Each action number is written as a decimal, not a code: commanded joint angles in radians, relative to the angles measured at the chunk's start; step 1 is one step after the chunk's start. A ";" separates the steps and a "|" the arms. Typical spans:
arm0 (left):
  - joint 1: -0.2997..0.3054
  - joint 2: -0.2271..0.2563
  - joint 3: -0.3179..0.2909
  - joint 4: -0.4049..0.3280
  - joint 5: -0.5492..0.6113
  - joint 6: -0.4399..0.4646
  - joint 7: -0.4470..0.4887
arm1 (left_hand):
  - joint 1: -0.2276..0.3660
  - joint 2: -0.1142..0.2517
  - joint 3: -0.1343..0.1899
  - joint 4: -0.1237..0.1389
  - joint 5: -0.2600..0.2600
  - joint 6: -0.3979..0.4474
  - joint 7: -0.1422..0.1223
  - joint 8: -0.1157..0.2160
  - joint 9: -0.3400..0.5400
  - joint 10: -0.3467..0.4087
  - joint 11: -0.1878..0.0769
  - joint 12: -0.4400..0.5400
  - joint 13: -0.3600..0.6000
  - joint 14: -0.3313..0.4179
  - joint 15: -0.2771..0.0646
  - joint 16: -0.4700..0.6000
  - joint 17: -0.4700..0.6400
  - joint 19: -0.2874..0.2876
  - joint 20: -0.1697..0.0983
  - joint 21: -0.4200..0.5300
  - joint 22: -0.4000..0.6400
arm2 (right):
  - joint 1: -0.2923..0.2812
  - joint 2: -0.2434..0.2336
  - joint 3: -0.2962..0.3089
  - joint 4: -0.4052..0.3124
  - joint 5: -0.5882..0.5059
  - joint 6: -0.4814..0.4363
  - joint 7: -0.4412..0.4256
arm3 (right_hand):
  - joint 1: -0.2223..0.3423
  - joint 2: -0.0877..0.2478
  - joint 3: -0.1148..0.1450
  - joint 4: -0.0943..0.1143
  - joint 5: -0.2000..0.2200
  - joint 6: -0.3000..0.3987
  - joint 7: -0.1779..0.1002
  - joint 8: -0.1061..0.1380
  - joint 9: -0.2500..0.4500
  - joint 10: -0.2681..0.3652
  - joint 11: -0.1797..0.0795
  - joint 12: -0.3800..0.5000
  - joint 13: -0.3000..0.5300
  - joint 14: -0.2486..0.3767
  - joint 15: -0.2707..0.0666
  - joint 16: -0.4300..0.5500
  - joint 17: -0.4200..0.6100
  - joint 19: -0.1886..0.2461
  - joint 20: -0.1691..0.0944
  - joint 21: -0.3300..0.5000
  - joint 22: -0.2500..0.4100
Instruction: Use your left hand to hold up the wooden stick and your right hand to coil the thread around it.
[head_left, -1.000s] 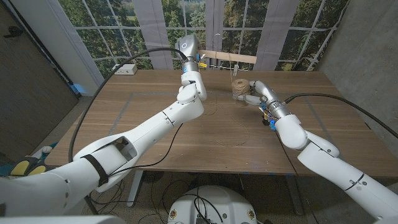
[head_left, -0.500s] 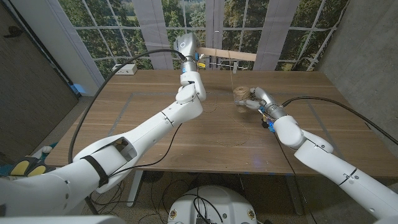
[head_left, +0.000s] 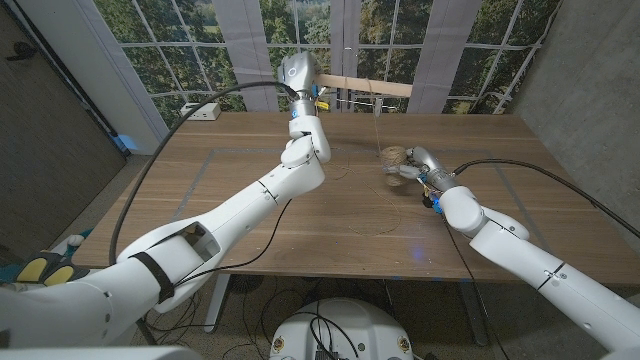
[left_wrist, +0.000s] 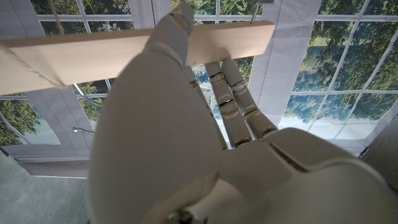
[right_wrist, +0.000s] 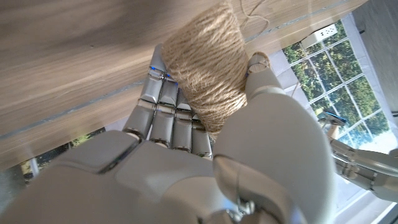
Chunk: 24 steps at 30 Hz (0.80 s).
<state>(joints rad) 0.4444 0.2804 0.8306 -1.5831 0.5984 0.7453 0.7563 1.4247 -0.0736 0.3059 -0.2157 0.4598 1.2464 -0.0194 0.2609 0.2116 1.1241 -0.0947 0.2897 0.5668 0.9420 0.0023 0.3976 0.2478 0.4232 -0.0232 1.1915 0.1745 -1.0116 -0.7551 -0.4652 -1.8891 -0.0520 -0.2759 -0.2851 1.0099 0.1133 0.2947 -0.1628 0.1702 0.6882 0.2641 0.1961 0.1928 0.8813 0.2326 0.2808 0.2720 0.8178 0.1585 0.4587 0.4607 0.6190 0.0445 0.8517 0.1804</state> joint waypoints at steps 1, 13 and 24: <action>0.028 0.013 -0.024 -0.042 -0.025 -0.026 -0.002 | 0.010 0.016 0.053 0.047 0.004 0.035 0.025 -0.002 0.005 0.011 -0.007 0.003 0.020 0.242 -0.242 0.003 0.367 0.009 -0.002 0.005 0.002 | 0.068 0.031 -0.032 0.105 0.017 0.007 -0.042 | 0.043 0.066 0.156 0.054 0.005 0.361 -0.215 0.003 0.003 0.208 -0.127 -0.001 0.001 0.257 -0.299 0.006 0.007 -0.063 -0.059 0.011 0.000; 0.066 0.045 -0.043 -0.118 -0.031 -0.033 -0.027 | 0.010 0.014 0.056 0.047 0.005 0.036 0.023 -0.008 0.006 0.012 -0.008 -0.003 0.022 0.242 -0.242 -0.002 0.371 0.006 -0.005 0.005 0.002 | 0.175 0.083 -0.072 0.219 0.010 0.062 -0.059 | 0.044 0.067 0.156 0.053 0.005 0.361 -0.217 0.003 0.003 0.208 -0.129 -0.002 0.004 0.253 -0.299 0.006 0.009 -0.065 -0.061 0.015 0.000; 0.086 0.063 -0.050 -0.161 -0.020 -0.029 -0.046 | 0.010 0.014 0.058 0.047 0.006 0.038 0.026 -0.011 0.007 0.011 -0.008 -0.006 0.026 0.242 -0.242 -0.006 0.374 0.006 -0.004 0.006 0.002 | 0.251 0.122 -0.085 0.283 -0.001 0.076 -0.087 | 0.043 0.067 0.155 0.054 0.005 0.360 -0.217 0.003 0.003 0.206 -0.132 -0.004 0.004 0.252 -0.301 0.005 0.008 -0.067 -0.063 0.019 0.000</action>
<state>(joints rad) 0.5069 0.3243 0.7904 -1.6979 0.5682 0.7154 0.7277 1.4249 -0.0738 0.3059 -0.2157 0.4594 1.2563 -0.0190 0.2499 0.2162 1.1240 -0.0949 0.2834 0.5669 0.9448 -0.0002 0.3863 0.2478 0.4231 -0.0232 1.1915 0.1746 -0.8531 -0.6794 -0.5286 -1.6920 -0.0415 -0.2198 -0.3461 1.0032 0.1067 0.2947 -0.1629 0.1703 0.6883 0.2641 0.1923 0.1928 0.8867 0.2338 0.2730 0.2715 0.8180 0.1580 0.4583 0.4654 0.6189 0.0446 0.8662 0.1776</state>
